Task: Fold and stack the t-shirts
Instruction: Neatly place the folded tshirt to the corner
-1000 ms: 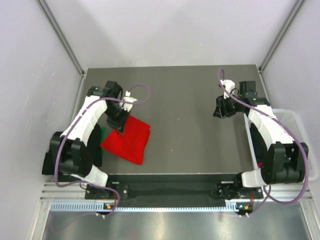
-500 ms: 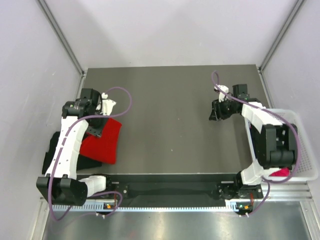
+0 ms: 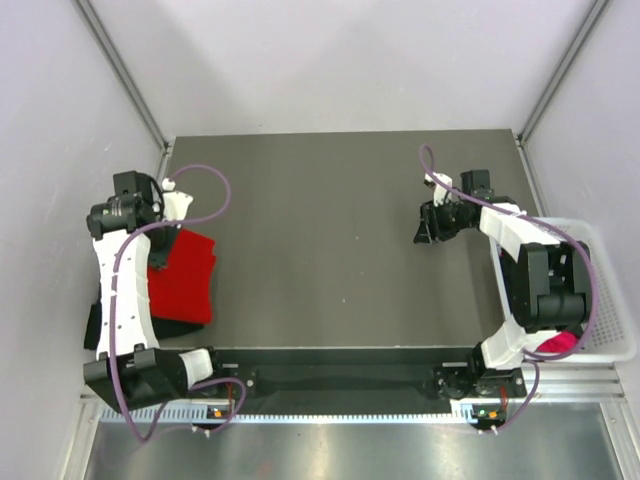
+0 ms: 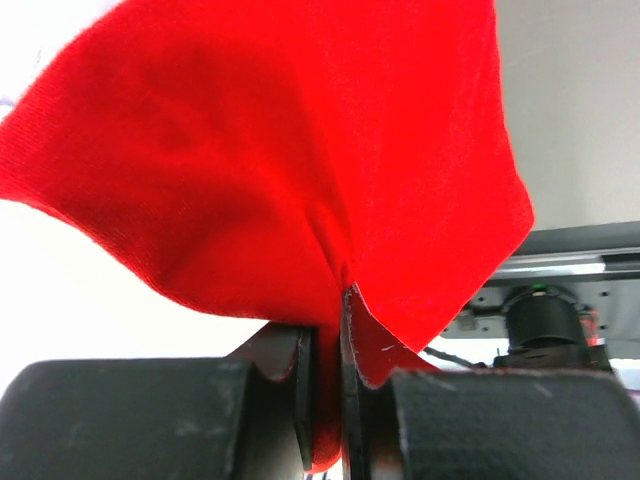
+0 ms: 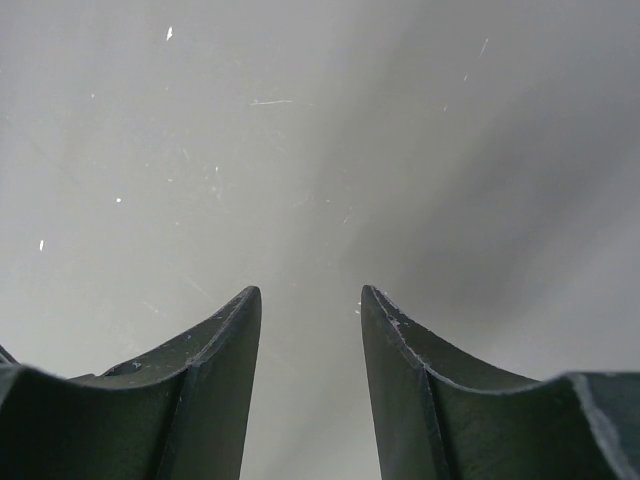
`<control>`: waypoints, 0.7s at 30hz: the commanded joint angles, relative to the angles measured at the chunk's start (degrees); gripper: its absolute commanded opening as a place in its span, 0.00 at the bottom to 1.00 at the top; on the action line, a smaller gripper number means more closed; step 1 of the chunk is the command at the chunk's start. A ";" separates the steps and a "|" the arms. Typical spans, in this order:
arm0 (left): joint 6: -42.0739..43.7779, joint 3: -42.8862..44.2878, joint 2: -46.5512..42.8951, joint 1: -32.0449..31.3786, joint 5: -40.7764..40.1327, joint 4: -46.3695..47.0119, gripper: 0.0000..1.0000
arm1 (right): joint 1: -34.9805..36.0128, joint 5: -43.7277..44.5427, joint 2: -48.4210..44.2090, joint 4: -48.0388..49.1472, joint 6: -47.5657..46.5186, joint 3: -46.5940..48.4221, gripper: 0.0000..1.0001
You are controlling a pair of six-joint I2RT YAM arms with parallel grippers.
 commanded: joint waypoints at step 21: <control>16.15 -5.06 11.82 19.76 -8.16 11.32 0.00 | 0.60 -1.96 -1.36 1.31 -0.70 0.11 0.45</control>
